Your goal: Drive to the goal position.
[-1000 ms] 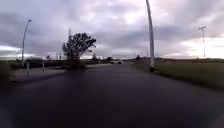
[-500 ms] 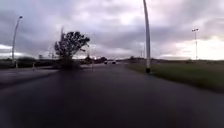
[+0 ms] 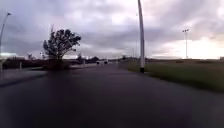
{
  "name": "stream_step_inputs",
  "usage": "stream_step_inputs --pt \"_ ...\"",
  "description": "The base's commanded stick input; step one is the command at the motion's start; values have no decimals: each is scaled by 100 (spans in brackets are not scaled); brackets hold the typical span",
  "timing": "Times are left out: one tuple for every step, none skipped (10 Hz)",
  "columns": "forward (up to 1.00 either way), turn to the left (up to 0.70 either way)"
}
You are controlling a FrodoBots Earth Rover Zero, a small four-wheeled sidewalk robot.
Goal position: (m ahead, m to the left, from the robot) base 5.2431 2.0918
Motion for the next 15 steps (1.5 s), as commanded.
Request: stream_step_inputs --pt "70 0" --pt "70 0" --pt "70 0" --pt "70 0" --pt "70 0" --pt "70 0" --pt "70 0" --pt "70 0" --pt "70 7" --pt "70 25" --pt "70 27" --pt "70 27" --pt "70 27" --pt "70 27" --pt "70 27"
